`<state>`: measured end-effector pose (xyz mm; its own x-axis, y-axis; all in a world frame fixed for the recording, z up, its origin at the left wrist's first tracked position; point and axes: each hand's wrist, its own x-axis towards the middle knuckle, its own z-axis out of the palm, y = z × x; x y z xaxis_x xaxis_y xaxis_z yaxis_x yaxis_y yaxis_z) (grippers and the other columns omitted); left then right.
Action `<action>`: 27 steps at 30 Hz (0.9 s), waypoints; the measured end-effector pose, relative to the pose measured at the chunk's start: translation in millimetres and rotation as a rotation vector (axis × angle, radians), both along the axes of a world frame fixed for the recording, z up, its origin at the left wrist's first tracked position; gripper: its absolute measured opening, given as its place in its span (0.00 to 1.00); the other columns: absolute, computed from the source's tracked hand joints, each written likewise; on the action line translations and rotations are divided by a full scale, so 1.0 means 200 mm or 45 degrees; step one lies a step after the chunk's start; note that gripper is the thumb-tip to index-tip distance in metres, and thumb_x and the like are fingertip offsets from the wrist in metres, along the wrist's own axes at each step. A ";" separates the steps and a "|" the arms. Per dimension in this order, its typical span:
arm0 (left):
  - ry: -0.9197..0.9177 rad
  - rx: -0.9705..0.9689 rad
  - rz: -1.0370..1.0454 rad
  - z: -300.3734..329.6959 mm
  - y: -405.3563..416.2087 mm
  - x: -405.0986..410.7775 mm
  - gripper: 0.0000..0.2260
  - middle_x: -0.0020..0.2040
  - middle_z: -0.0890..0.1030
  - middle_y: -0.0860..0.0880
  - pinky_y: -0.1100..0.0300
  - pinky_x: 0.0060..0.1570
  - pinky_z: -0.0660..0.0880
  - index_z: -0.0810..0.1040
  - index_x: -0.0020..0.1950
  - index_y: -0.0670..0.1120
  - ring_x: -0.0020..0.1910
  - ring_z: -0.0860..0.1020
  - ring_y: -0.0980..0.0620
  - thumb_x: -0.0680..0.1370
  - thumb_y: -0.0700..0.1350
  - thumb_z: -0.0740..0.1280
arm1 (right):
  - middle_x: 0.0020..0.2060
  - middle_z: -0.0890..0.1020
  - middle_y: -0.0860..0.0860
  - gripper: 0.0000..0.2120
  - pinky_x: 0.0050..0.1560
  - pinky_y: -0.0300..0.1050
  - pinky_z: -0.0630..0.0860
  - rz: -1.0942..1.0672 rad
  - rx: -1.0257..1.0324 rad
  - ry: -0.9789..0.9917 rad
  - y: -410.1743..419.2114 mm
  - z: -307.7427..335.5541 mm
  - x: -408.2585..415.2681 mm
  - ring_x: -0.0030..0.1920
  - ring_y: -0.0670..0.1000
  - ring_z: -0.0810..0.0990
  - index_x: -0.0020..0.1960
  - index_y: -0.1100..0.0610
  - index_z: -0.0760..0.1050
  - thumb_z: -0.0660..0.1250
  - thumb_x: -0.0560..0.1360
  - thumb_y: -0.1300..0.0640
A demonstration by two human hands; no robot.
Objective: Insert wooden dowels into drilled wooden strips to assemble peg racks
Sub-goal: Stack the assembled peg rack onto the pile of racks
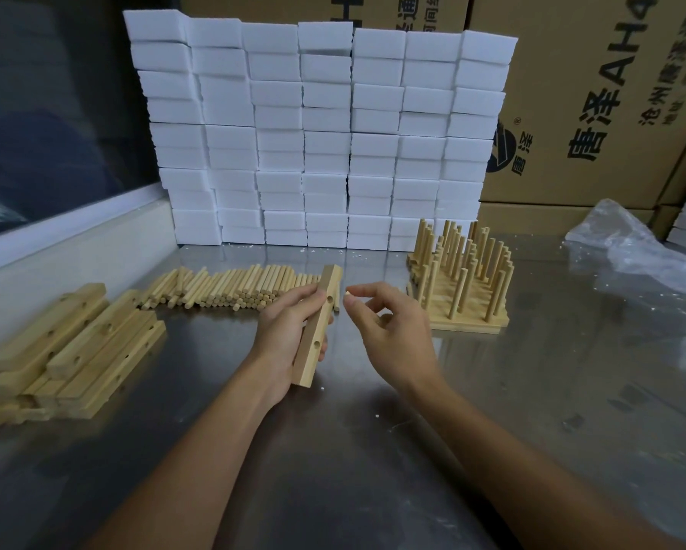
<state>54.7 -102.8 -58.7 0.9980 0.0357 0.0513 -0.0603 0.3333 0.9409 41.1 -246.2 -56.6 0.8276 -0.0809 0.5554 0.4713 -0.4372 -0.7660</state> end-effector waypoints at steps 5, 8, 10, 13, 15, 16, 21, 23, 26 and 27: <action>-0.014 0.026 -0.051 0.01 -0.01 -0.02 0.10 0.35 0.78 0.46 0.60 0.25 0.69 0.81 0.59 0.43 0.26 0.72 0.49 0.80 0.43 0.66 | 0.35 0.79 0.42 0.05 0.36 0.38 0.73 -0.058 -0.186 -0.122 -0.01 -0.02 0.00 0.35 0.42 0.76 0.48 0.49 0.83 0.71 0.76 0.49; -0.019 0.043 -0.057 0.01 -0.02 -0.03 0.10 0.34 0.77 0.45 0.61 0.26 0.69 0.80 0.60 0.42 0.26 0.71 0.48 0.80 0.42 0.67 | 0.36 0.81 0.42 0.05 0.35 0.33 0.71 -0.066 -0.240 -0.165 -0.01 -0.02 0.00 0.35 0.41 0.76 0.47 0.52 0.83 0.71 0.76 0.51; -0.024 0.062 -0.036 0.01 -0.02 -0.03 0.09 0.34 0.78 0.46 0.60 0.26 0.69 0.80 0.59 0.41 0.27 0.72 0.48 0.80 0.42 0.67 | 0.39 0.82 0.44 0.06 0.37 0.35 0.74 -0.065 -0.308 -0.224 -0.01 -0.02 0.00 0.36 0.42 0.76 0.48 0.54 0.83 0.71 0.76 0.53; -0.072 0.125 0.020 0.01 -0.02 -0.02 0.06 0.34 0.79 0.46 0.60 0.26 0.70 0.81 0.56 0.44 0.28 0.75 0.49 0.79 0.41 0.68 | 0.40 0.83 0.47 0.05 0.37 0.34 0.72 -0.081 -0.458 -0.346 -0.02 -0.01 -0.01 0.34 0.38 0.71 0.49 0.57 0.84 0.71 0.76 0.56; -0.104 0.167 0.042 0.01 -0.02 -0.02 0.04 0.34 0.80 0.48 0.60 0.26 0.71 0.81 0.53 0.47 0.27 0.77 0.48 0.79 0.41 0.69 | 0.39 0.81 0.49 0.06 0.35 0.40 0.74 -0.087 -0.519 -0.393 -0.02 0.00 -0.01 0.34 0.37 0.69 0.50 0.57 0.84 0.71 0.76 0.57; -0.116 0.180 0.045 0.01 -0.02 -0.02 0.04 0.33 0.80 0.49 0.60 0.26 0.71 0.81 0.53 0.47 0.26 0.76 0.48 0.79 0.41 0.69 | 0.39 0.81 0.49 0.06 0.33 0.43 0.75 -0.087 -0.537 -0.406 -0.02 0.01 -0.01 0.34 0.39 0.70 0.50 0.58 0.84 0.71 0.76 0.57; -0.203 0.304 0.075 0.00 -0.03 -0.02 0.03 0.34 0.80 0.48 0.60 0.25 0.72 0.81 0.51 0.49 0.24 0.75 0.49 0.79 0.43 0.69 | 0.38 0.81 0.53 0.06 0.32 0.54 0.76 -0.089 -0.650 -0.449 -0.04 0.02 -0.01 0.34 0.55 0.78 0.47 0.60 0.83 0.70 0.77 0.57; -0.235 0.329 0.088 0.00 -0.04 -0.02 0.03 0.34 0.80 0.48 0.61 0.24 0.71 0.80 0.50 0.50 0.23 0.75 0.49 0.79 0.42 0.69 | 0.37 0.81 0.54 0.07 0.32 0.55 0.76 -0.096 -0.643 -0.453 -0.05 0.03 -0.01 0.34 0.56 0.79 0.46 0.62 0.82 0.71 0.77 0.57; -0.270 0.344 0.091 0.01 -0.04 -0.02 0.05 0.34 0.80 0.48 0.60 0.24 0.71 0.81 0.49 0.51 0.23 0.75 0.50 0.80 0.41 0.68 | 0.36 0.82 0.55 0.07 0.32 0.54 0.76 -0.092 -0.560 -0.451 -0.05 0.02 -0.01 0.33 0.56 0.79 0.44 0.63 0.82 0.71 0.77 0.58; -0.290 0.366 0.095 0.01 -0.04 -0.02 0.06 0.35 0.80 0.48 0.60 0.24 0.72 0.81 0.49 0.52 0.24 0.75 0.50 0.80 0.41 0.68 | 0.35 0.83 0.54 0.08 0.33 0.53 0.76 -0.097 -0.521 -0.422 -0.04 0.02 -0.01 0.32 0.55 0.79 0.44 0.62 0.82 0.71 0.77 0.58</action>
